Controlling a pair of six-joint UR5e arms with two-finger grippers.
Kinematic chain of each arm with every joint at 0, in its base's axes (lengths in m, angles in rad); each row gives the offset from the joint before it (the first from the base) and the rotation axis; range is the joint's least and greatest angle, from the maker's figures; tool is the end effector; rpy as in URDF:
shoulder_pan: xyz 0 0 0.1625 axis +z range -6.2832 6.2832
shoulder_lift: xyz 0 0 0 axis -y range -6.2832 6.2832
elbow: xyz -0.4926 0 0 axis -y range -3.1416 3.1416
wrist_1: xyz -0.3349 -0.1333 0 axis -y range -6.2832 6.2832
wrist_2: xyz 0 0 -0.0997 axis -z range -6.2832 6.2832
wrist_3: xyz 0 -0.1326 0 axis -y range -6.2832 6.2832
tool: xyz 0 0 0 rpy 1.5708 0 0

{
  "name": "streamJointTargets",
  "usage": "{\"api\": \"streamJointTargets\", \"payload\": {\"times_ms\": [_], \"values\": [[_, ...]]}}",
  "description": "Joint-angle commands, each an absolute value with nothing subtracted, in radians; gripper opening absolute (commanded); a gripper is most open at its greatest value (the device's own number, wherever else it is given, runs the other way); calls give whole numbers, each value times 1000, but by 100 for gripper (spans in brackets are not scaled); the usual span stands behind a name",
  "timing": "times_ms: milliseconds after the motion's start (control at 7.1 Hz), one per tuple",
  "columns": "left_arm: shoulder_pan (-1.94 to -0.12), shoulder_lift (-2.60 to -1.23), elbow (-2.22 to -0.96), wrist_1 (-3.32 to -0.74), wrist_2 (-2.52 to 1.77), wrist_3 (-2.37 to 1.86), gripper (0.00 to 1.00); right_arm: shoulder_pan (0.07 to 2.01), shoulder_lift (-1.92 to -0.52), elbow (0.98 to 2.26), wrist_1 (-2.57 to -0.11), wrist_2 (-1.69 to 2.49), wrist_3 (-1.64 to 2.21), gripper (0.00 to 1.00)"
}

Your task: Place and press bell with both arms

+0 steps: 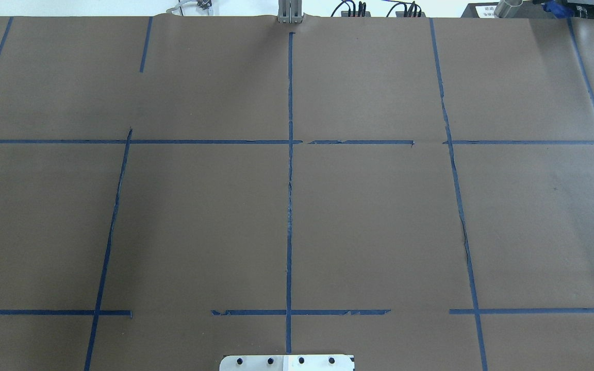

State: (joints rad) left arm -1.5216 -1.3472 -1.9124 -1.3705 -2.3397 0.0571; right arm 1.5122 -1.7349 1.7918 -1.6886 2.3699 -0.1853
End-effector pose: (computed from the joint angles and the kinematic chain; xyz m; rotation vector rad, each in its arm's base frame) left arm -0.0256 -0.3165 0.7066 -0.0752 0.7689 0.0693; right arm 0.0178 -0.3494 0.7278 -0.0069 -0.8024 -0.2064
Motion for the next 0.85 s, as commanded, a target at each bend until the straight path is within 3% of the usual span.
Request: {"api": "streamJointTargets", "payload": {"times_ms": [0, 704], "values": [[-1520, -1347, -1913, -1376, -2318, 51, 100, 1511, -1735, 1793, -1687, 2370, -184, 100], [-1522, -1348, -1921, -1382, -2302, 52, 100, 1511, -1733, 1795, -1687, 2372, -183, 100]]}}
